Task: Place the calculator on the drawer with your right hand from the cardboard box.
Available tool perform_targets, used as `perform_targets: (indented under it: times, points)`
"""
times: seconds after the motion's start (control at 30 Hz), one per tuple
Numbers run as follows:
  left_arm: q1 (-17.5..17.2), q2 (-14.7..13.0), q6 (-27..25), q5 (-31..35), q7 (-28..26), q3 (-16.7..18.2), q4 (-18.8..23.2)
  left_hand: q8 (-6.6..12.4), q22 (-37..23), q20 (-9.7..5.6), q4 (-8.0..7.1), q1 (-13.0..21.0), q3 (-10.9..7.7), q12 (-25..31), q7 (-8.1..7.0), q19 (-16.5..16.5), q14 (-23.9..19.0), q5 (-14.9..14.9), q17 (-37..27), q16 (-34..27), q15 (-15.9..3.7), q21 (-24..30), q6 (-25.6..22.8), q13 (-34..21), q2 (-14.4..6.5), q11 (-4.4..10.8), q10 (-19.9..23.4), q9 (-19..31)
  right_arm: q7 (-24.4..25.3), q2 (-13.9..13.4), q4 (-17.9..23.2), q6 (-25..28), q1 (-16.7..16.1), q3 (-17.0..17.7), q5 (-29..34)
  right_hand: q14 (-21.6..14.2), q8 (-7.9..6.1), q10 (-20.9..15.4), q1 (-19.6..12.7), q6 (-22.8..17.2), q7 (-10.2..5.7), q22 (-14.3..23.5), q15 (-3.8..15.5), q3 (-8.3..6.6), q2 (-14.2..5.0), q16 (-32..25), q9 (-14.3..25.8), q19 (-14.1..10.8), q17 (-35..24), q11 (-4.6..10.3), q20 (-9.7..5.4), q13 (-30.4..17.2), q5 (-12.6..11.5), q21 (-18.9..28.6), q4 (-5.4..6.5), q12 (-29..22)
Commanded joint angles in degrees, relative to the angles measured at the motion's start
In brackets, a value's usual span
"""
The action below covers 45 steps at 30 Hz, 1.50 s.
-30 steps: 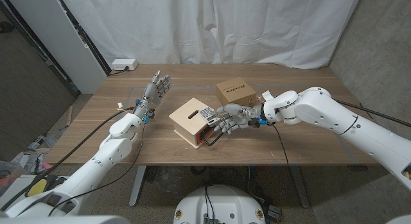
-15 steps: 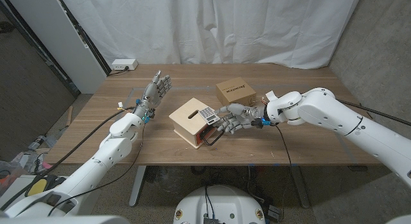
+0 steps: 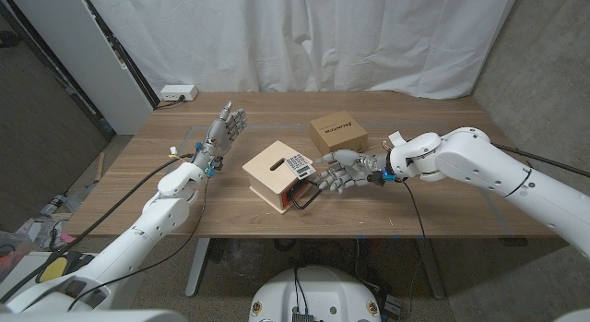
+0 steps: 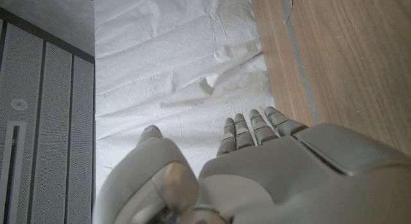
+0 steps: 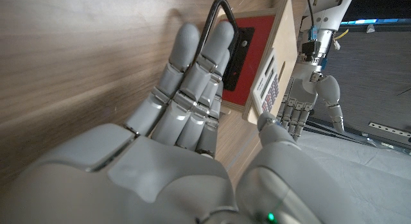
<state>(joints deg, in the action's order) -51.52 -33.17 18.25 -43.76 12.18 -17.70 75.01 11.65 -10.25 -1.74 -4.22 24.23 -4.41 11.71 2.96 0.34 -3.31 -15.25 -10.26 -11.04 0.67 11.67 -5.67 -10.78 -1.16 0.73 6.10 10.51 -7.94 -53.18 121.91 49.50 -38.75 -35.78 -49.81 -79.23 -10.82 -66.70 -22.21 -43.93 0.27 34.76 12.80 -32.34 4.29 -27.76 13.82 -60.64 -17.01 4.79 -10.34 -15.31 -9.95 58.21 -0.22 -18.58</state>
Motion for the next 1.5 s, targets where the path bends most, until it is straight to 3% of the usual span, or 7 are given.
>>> perform_targets:
  times: [0.03,0.6,0.97,1.17,1.5]
  points:
    - [-0.23,-0.48,-0.53,0.27,-0.82,0.07,1.03,-0.14,-0.13,-0.24,0.12,0.14,0.16,-0.09,0.08,0.10,-0.51,0.04,-0.34,0.14,0.08,-0.10,-0.75,-0.15,-0.44,-0.21,0.51,0.32,2.30,-2.06,0.93,-1.72,-2.72,3.05,-0.94,0.28,-0.33,0.42,0.68,0.11,-0.13,-0.02,-0.03,-0.33,-0.11,-0.04,0.03,-0.17,-0.08,-0.03,-2.03,-0.36,0.06,-0.19,0.39,0.18]
    - [0.33,-0.87,-1.36,0.75,-1.19,-0.24,1.69,-0.15,-0.13,-0.27,0.12,0.20,0.31,-0.09,0.14,0.10,-0.54,0.12,-0.34,0.13,0.16,-0.10,-0.79,-0.15,-0.51,-0.09,0.54,0.32,10.29,-5.69,4.16,-7.56,-10.87,10.12,-2.21,1.07,-0.46,2.26,1.22,0.70,-0.52,-1.07,-0.09,-0.64,0.31,0.53,-0.32,0.65,-0.01,-0.38,-2.03,-0.34,0.02,-1.51,0.34,0.83]
    - [0.57,-1.23,-2.13,0.98,-1.03,-0.63,2.22,-0.17,-0.13,-0.21,0.12,0.25,0.42,-0.11,0.07,0.07,-0.56,0.17,-0.33,0.13,0.13,-0.11,-0.77,-0.15,-0.56,-0.14,0.52,0.32,14.79,-7.31,5.28,-14.58,-18.32,15.77,-3.75,7.79,-0.48,8.64,2.63,2.80,-1.25,-8.18,-1.67,0.05,0.26,4.49,-0.76,4.22,-0.61,-1.58,-1.96,-0.20,0.10,-6.86,0.18,2.56]
    - [0.35,-1.70,-2.56,1.04,-1.08,-0.63,2.78,-0.17,-0.13,-0.25,0.12,0.27,0.47,-0.10,0.04,0.08,-0.56,0.19,-0.33,0.13,0.11,-0.10,-0.79,-0.15,-0.59,-0.13,0.54,0.32,15.50,-7.89,5.26,-17.61,-20.79,17.32,-3.62,8.97,-0.47,9.95,2.75,3.35,-1.60,-9.15,-2.26,0.19,-0.21,5.20,-0.81,4.82,-0.97,-1.84,-1.95,-0.22,0.11,-7.40,0.12,2.81]
    - [-0.74,-2.44,-3.29,0.33,-0.98,-0.28,3.76,-0.19,-0.14,-0.22,0.11,0.30,0.56,-0.13,0.05,0.11,-0.53,0.24,-0.33,0.15,0.10,-0.09,-0.77,-0.15,-0.64,-0.21,0.49,0.32,17.82,-5.78,4.58,-26.13,-25.66,19.43,-1.53,13.33,-0.23,13.21,2.88,5.97,-2.09,-12.83,-4.44,0.70,-1.26,7.86,-0.95,7.98,-1.58,-2.29,-0.49,-0.26,0.07,-9.67,-0.29,3.33]
